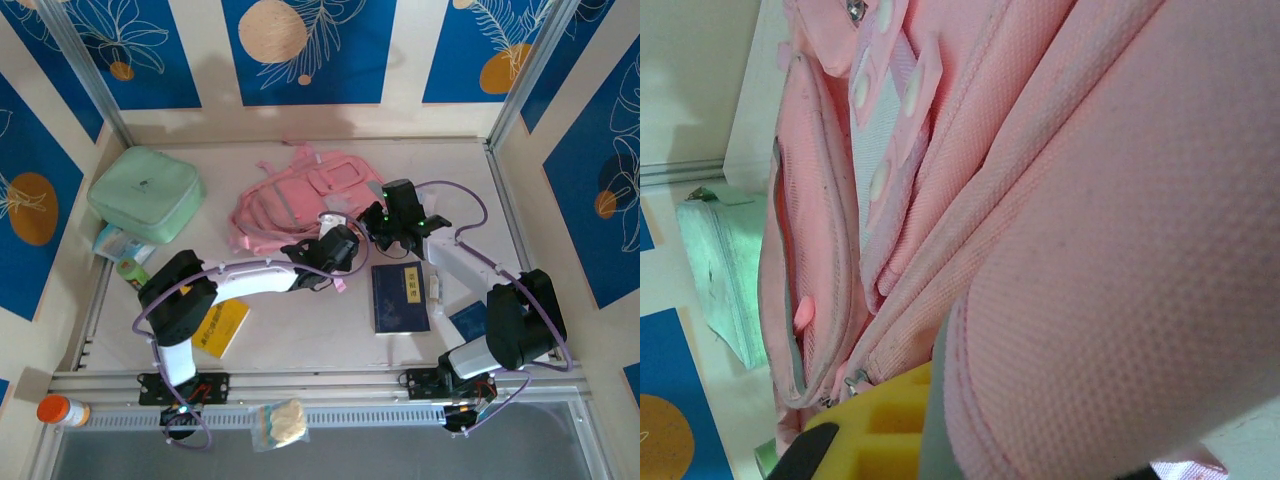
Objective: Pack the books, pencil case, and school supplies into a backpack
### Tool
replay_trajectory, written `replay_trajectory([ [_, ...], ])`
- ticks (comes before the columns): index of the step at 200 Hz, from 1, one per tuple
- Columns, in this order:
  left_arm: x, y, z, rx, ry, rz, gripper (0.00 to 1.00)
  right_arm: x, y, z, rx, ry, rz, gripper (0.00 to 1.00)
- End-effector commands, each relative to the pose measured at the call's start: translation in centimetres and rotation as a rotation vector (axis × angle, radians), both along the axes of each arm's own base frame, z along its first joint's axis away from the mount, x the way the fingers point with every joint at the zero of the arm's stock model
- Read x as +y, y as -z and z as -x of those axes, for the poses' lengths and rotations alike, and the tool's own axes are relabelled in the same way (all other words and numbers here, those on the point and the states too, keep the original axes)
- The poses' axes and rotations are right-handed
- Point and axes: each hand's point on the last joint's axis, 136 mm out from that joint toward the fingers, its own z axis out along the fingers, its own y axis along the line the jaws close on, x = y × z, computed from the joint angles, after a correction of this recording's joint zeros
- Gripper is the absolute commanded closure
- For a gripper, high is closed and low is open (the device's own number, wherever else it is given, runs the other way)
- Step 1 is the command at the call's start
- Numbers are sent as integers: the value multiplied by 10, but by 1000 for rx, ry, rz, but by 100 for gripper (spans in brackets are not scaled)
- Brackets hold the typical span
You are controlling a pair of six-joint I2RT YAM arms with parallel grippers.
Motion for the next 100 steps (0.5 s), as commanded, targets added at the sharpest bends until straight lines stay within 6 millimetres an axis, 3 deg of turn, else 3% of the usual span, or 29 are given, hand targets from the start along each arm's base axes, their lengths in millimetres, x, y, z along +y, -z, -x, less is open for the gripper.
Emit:
replay_trajectory([
  [1, 0, -28, -12, -87, 2, 69, 91, 17, -21, 1, -33, -77, -77, 100],
  [22, -6, -34, -7, -101, 62, 81, 100, 16, -22, -1, -43, -84, -74, 100],
  [60, -3, -39, 4, -98, 121, 93, 100, 10, -26, -5, -64, -92, -37, 100],
  [100, 15, -37, 15, -66, 147, 96, 100, 7, -33, -8, -102, -128, -22, 100],
])
